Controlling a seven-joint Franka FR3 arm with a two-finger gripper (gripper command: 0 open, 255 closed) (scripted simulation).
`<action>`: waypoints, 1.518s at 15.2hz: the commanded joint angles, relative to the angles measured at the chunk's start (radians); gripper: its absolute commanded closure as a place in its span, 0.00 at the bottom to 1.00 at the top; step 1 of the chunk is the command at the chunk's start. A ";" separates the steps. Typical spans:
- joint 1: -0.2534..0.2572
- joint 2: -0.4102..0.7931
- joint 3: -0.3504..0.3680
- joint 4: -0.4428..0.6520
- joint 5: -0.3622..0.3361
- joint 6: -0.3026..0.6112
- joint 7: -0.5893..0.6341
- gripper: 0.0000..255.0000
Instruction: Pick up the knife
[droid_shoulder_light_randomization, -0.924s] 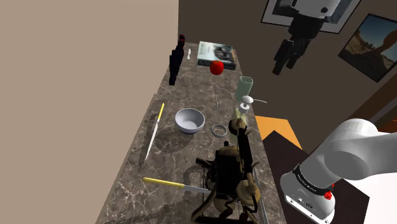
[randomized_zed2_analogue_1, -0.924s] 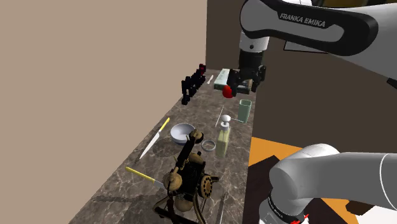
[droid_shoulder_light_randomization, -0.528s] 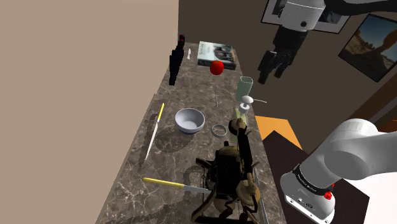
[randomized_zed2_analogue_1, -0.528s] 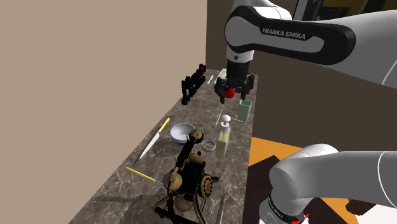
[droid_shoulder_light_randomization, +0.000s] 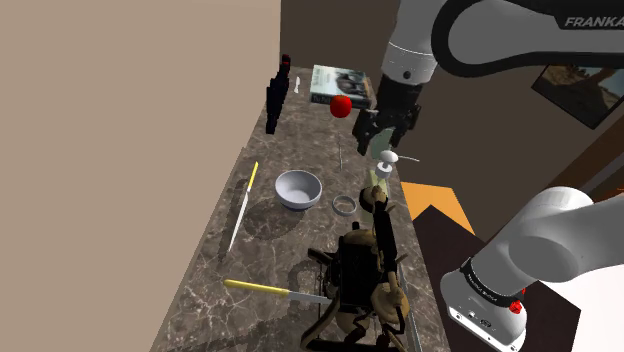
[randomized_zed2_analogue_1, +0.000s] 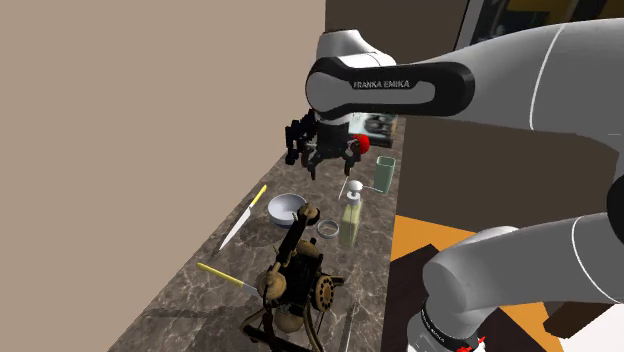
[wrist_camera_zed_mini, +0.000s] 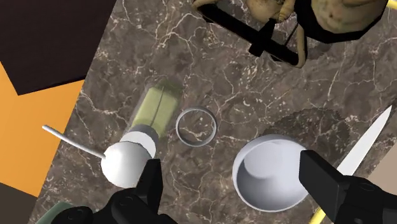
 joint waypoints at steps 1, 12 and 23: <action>-0.008 0.058 0.046 0.014 0.009 0.052 0.068 0.00; -0.076 0.467 0.269 0.165 -0.112 0.309 0.474 0.00; 0.032 0.977 0.257 0.504 -0.456 0.383 0.922 0.00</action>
